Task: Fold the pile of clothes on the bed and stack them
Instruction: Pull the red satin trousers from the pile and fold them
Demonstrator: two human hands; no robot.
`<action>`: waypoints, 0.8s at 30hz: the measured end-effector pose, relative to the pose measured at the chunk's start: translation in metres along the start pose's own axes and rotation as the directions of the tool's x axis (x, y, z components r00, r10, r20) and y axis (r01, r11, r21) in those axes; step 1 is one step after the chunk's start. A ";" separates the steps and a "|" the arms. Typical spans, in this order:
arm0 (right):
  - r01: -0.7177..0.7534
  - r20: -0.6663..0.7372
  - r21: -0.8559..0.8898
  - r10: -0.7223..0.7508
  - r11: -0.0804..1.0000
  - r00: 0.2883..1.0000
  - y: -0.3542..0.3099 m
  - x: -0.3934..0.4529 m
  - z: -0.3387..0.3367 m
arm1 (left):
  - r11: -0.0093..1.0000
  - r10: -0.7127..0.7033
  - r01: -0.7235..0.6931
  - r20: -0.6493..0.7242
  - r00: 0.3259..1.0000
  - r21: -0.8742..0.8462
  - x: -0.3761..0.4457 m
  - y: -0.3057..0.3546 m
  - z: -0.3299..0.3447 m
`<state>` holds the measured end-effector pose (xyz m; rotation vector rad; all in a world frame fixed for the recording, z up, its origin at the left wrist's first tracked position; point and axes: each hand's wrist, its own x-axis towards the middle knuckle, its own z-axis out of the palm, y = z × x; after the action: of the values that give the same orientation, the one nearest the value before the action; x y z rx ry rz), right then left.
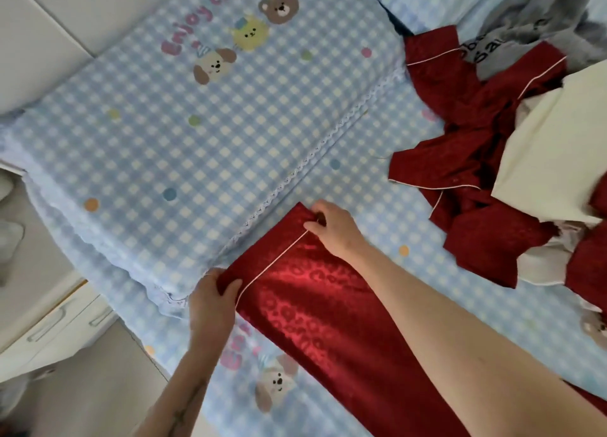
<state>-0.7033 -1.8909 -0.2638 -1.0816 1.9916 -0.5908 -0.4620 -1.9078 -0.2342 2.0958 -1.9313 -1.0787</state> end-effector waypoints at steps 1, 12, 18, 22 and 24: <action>-0.013 -0.084 -0.062 0.007 0.998 0.996 0.001 -0.003 -0.003 | 0.981 0.060 -0.058 -0.009 0.998 0.183 0.005 0.006 0.007; -0.275 -0.208 -0.407 0.205 0.871 0.956 0.120 -0.360 0.049 | 0.309 0.636 -0.825 0.542 0.549 0.472 -0.072 -0.065 0.061; -0.223 -0.418 -0.091 0.166 0.970 0.893 0.159 -0.332 -0.058 | 0.459 0.701 -0.826 0.439 0.563 0.327 -0.091 0.017 0.094; -0.422 -0.708 0.103 0.364 0.901 0.605 0.216 -0.278 -0.196 | 0.449 0.792 -0.889 0.420 0.443 0.091 -0.109 0.183 0.151; -0.489 -0.771 0.162 0.419 0.857 0.480 0.237 -0.259 -0.252 | 0.479 0.813 -0.878 0.374 0.446 0.004 -0.115 0.269 0.189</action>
<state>-0.9352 -1.5375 -0.1732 -0.2234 2.9606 -0.7711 -0.7845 -1.7838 -0.1885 0.6423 -2.8125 -0.9903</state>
